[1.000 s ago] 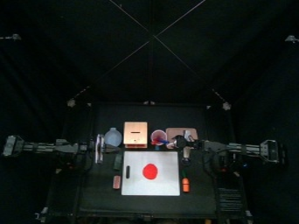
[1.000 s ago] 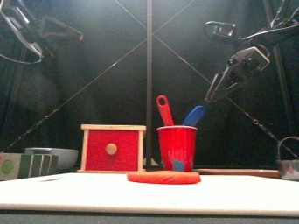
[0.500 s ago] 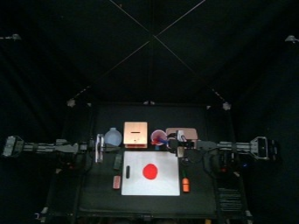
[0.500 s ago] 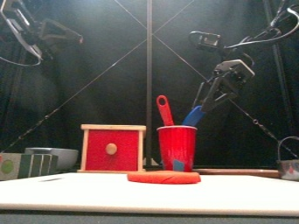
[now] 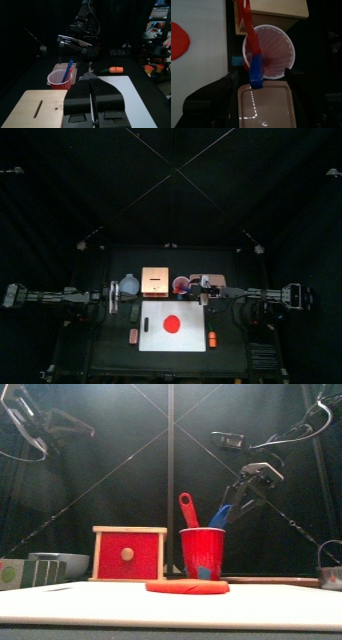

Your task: Grab pizza cutter

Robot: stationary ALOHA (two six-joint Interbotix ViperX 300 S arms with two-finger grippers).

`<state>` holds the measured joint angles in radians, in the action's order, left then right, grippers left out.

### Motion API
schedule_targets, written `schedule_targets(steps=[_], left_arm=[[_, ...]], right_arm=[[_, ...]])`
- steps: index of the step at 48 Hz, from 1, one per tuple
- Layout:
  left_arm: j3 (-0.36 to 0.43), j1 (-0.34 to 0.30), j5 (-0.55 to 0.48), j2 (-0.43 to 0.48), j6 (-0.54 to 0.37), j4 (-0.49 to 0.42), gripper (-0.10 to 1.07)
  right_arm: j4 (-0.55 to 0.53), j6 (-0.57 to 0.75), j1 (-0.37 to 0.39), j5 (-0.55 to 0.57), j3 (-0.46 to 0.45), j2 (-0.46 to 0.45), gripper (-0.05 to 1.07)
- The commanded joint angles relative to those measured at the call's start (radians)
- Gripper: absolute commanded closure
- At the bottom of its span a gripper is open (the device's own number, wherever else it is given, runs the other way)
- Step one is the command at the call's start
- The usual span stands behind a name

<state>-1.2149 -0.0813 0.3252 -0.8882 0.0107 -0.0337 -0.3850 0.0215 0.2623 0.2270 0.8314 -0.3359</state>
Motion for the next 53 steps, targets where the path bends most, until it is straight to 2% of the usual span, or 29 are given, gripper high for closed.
schedule_targets(steps=[1,18,28,53], left_arm=[[0.009,-0.005,0.017,0.005,0.002,0.005,0.83],[0.002,-0.014,0.032,0.003,0.002,0.006,0.83],[0.002,-0.015,0.032,0.005,0.002,0.014,0.83],[-0.002,-0.025,0.032,0.005,0.002,0.017,0.83]], right_arm=[[0.006,0.002,0.006,-0.008,-0.026,-0.012,0.04],[0.02,0.0,0.006,-0.008,-0.015,-0.003,0.27],[0.015,-0.002,0.005,-0.008,-0.021,0.02,0.37],[0.009,-0.002,0.006,-0.008,-0.023,-0.026,0.42]])
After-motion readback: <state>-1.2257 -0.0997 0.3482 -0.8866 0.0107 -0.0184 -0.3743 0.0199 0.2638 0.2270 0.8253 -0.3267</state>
